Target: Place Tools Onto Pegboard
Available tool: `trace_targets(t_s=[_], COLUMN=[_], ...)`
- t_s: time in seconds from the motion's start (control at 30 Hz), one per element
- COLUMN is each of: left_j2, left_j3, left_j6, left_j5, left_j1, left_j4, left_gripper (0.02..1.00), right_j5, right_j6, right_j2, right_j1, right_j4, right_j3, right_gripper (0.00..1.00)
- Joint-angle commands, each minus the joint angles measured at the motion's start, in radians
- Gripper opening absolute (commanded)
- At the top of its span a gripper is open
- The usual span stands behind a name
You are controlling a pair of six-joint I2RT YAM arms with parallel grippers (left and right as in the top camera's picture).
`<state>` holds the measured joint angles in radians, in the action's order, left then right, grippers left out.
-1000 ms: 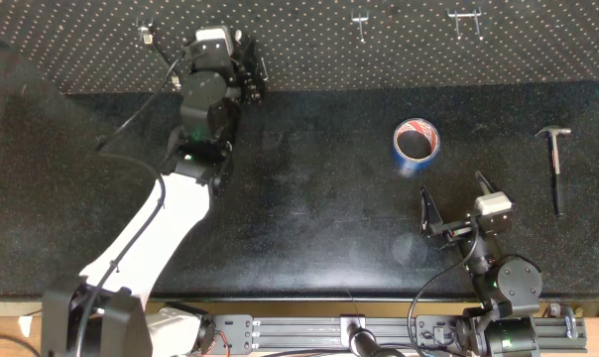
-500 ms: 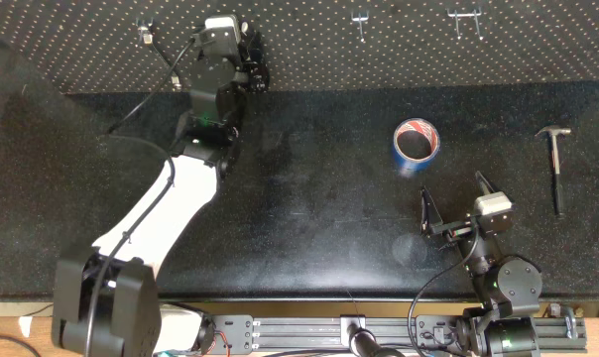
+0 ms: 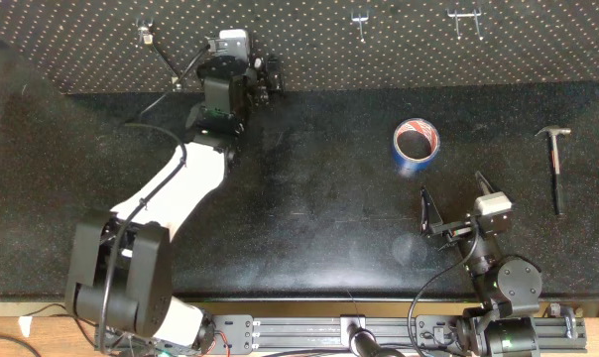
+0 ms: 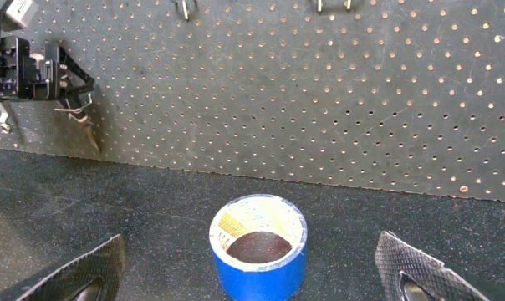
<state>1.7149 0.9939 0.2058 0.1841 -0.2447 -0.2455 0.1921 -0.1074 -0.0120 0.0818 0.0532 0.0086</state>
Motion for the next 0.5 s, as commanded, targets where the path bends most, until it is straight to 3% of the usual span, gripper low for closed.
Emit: trace_targets(t_s=[0.03, 0.17, 0.23, 0.33, 0.5], left_j2=[-0.299, -0.722, -1.089, -1.322, -1.651], left_j3=[-0.047, -0.377, -0.680, -0.875, -0.979], left_j6=[-0.005, -0.001, -0.001, -0.001, -0.002], left_j5=[-0.002, -0.043, -0.153, -0.287, -0.302], left_j1=[0.087, 0.135, 0.135, 0.188, 0.238], left_j4=[0.082, 0.120, 0.119, 0.108, 0.111], left_gripper=[0.996, 0.993, 0.993, 0.993, 0.996], right_j5=[-0.002, -0.002, -0.002, -0.002, -0.002], right_j6=[0.007, 0.007, 0.007, 0.007, 0.007], right_j2=[0.007, 0.007, 0.007, 0.007, 0.007], right_j1=[0.007, 0.007, 0.007, 0.007, 0.007], right_j4=[0.003, 0.003, 0.003, 0.003, 0.003], right_j3=[-0.005, -0.005, -0.005, -0.005, -0.005], right_gripper=[0.976, 0.976, 0.976, 0.976, 0.976])
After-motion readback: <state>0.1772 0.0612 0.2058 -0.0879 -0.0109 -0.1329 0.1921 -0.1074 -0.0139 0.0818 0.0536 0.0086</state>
